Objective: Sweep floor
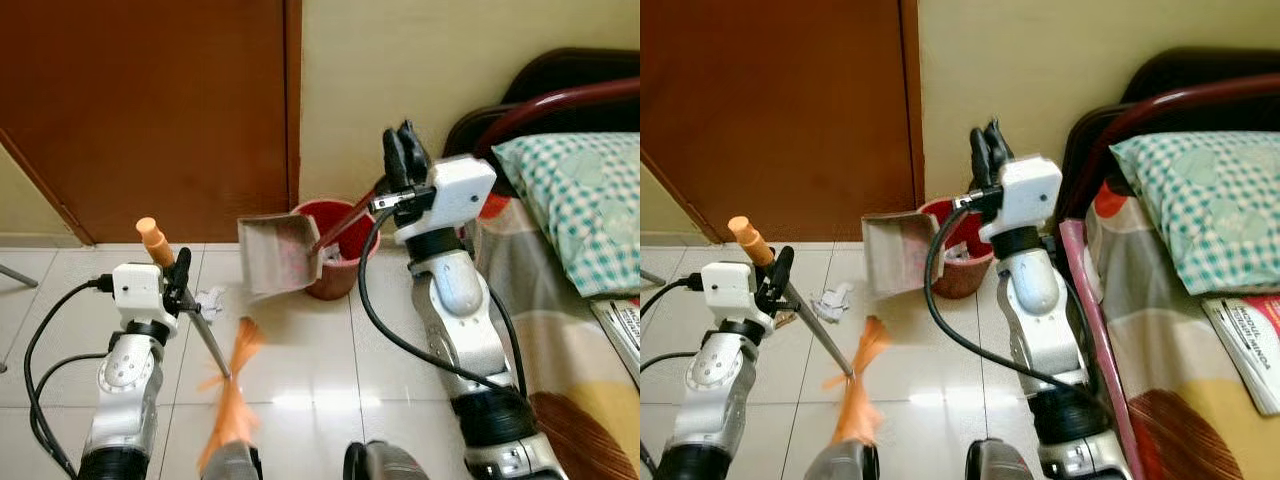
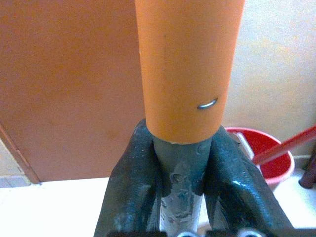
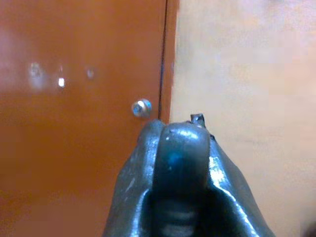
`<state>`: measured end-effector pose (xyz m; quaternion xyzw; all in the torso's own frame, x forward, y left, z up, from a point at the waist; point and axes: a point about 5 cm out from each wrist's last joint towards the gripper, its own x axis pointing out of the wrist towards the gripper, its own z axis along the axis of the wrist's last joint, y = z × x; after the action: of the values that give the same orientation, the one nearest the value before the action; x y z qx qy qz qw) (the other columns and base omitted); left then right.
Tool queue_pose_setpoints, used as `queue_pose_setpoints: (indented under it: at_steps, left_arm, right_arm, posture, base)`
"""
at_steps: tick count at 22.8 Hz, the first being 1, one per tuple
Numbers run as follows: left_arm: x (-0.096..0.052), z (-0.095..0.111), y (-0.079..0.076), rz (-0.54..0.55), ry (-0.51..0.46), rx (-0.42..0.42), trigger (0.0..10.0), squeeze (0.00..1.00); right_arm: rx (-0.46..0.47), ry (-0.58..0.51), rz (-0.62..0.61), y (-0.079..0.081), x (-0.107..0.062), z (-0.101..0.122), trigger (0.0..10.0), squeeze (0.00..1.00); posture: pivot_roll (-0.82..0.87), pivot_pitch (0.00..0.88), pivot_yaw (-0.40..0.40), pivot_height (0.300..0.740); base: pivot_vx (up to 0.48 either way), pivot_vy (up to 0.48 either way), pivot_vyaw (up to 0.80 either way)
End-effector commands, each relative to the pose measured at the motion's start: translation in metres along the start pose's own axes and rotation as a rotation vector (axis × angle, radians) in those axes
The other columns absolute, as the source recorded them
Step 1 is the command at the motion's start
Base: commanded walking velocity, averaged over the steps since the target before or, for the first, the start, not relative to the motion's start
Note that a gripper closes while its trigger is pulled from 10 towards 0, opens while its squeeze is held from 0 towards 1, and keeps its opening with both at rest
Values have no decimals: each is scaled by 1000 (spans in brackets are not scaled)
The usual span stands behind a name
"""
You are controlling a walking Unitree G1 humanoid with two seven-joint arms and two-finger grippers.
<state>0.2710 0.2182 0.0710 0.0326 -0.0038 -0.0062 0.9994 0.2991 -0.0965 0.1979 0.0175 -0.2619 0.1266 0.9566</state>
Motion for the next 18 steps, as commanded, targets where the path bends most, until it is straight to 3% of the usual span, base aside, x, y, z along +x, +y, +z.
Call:
queue_pose_setpoints:
  at_steps: [1,3,10,14,18]
  left_arm:
    - [-8,-13,-2,-18,72,16,10000,0]
    - [-5,-9,-7,-35,57,17,10000,0]
    - [-2,-4,-7,-41,44,19,10000,0]
    - [-2,-2,-6,-35,40,22,10000,0]
    - [-1,-1,-6,-27,33,22,10000,0]
  right_arm:
    - [-32,58,-21,-7,-11,-8,10000,0]
    - [-63,129,-43,-15,-26,-19,10000,0]
    - [-123,184,-77,-27,-36,-26,10000,0]
    - [-153,109,-64,-24,-19,-12,10000,0]
    - [-76,18,-63,-16,5,9,10000,0]
  posture:
    - [2,76,-2,740]
    - [1,75,-1,740]
    - [3,76,4,740]
    - [8,74,6,740]
    - [10,74,3,740]
  base:
    - [0,0,0]
    - [0,0,0]
    - [0,0,0]
    - [0,0,0]
    - [0,0,0]
